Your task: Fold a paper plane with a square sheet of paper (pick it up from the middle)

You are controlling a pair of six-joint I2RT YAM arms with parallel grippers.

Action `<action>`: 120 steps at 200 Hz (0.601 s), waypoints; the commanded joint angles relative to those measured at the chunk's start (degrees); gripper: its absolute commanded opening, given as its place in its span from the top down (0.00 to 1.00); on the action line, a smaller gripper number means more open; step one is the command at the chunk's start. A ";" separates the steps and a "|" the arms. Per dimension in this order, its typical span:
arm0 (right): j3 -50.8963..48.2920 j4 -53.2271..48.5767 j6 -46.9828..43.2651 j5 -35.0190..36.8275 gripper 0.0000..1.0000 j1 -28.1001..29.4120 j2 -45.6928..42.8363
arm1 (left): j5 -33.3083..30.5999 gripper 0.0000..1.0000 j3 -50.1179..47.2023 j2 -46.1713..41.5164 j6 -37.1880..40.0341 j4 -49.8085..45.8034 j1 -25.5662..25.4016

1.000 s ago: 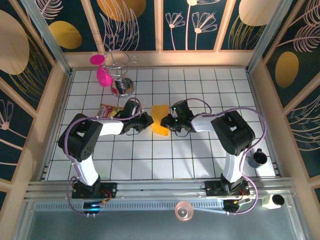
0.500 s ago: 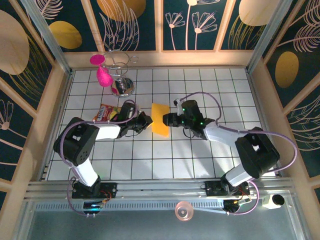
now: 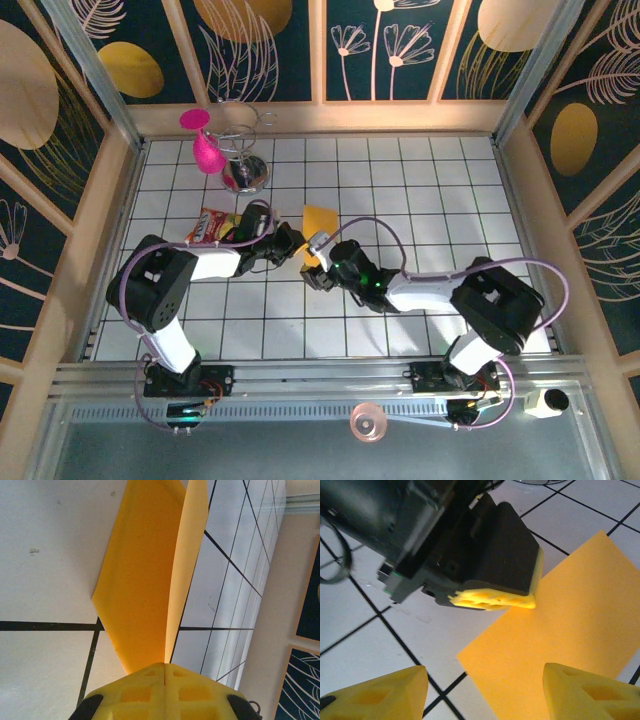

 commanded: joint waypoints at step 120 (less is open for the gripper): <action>-1.22 7.73 -8.47 9.55 0.55 0.83 4.11 | 0.22 1.00 1.31 -0.99 0.81 -2.48 0.32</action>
